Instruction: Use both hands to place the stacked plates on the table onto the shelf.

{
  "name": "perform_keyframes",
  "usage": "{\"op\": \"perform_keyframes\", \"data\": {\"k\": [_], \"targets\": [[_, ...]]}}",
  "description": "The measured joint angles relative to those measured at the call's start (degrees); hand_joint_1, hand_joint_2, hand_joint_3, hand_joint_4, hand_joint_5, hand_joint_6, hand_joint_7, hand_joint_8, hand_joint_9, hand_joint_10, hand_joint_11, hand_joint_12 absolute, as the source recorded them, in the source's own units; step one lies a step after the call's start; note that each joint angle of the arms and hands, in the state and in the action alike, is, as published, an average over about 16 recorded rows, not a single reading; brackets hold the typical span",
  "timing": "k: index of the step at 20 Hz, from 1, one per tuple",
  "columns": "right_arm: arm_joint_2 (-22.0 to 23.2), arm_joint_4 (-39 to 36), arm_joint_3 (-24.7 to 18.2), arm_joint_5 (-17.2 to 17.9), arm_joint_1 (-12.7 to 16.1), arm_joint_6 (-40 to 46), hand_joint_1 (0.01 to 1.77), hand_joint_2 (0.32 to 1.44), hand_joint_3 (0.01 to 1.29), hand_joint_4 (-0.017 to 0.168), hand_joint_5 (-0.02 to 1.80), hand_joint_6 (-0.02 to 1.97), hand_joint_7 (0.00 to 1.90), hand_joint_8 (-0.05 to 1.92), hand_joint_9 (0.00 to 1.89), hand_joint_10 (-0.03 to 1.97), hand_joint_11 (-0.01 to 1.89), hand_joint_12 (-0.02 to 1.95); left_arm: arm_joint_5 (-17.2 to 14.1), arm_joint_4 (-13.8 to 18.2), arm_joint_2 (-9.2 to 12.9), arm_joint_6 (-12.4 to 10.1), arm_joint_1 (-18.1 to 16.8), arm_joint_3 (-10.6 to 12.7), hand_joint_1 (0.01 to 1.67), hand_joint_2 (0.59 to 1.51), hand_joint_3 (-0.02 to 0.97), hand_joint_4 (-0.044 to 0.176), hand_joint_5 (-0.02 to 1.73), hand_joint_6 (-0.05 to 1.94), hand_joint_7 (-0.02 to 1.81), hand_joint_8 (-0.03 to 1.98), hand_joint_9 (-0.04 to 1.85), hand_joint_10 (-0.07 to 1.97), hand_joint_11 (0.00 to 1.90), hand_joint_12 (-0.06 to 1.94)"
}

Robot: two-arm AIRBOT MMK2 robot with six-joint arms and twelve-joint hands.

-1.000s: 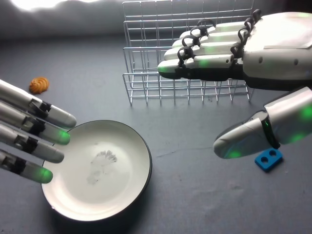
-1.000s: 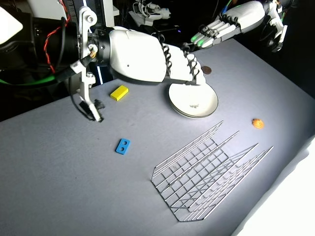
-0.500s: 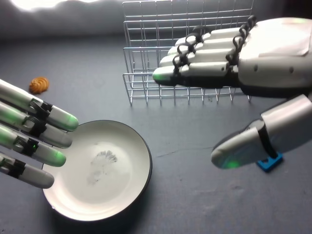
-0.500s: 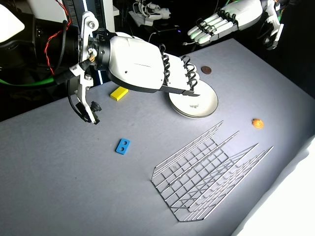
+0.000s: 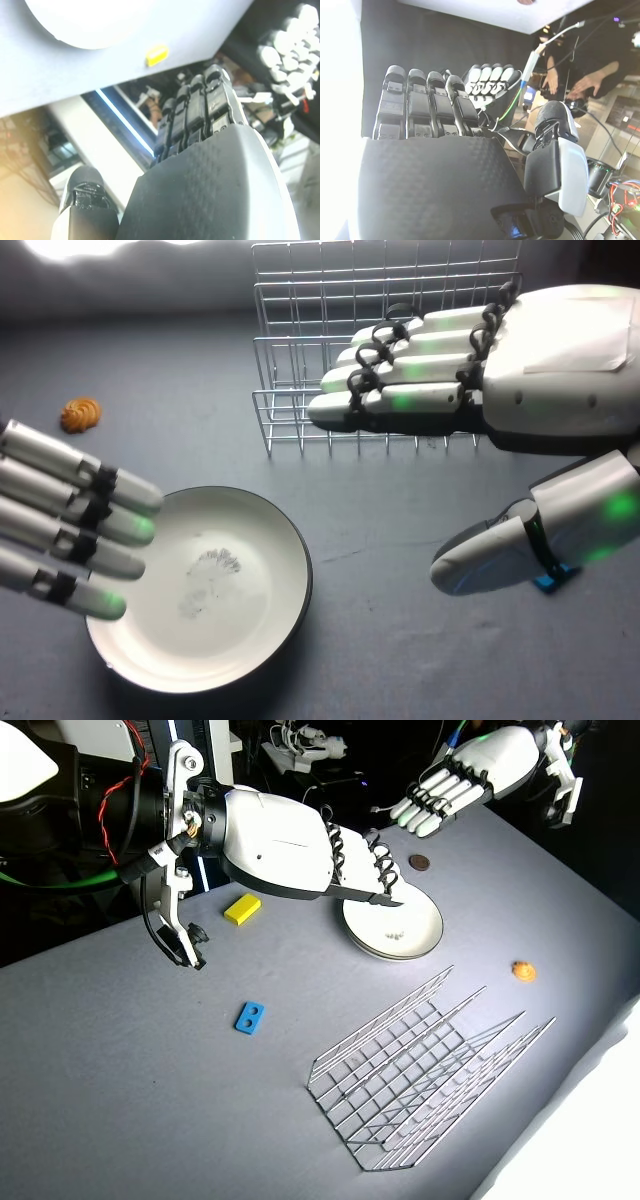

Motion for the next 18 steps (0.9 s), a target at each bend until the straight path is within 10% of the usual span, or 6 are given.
{"op": "perform_keyframes", "data": {"k": [12, 18], "targets": [[-0.17, -0.01, -0.2, 0.0, -0.1, -1.42, 0.02, 1.1, 0.01, -0.001, 0.02, 0.02, 0.01, 0.01, 0.02, 0.0, 0.02, 0.0, 10.38, -10.29, 0.04, 6.72, 15.39, -2.12, 0.01, 1.092, 0.014, 0.006, 0.02, 0.02, 0.02, 0.02, 0.01, 0.01, 0.02, -0.01], [-0.18, -0.01, -0.27, 0.01, -0.18, -1.92, 0.02, 1.1, 0.01, -0.001, 0.02, 0.02, 0.01, 0.01, 0.02, 0.0, 0.02, 0.0, 10.29, -12.6, -0.55, 8.2, 17.85, -1.96, 0.02, 1.096, 0.014, 0.005, 0.02, 0.02, 0.02, 0.02, 0.01, 0.01, 0.02, -0.01]]}}
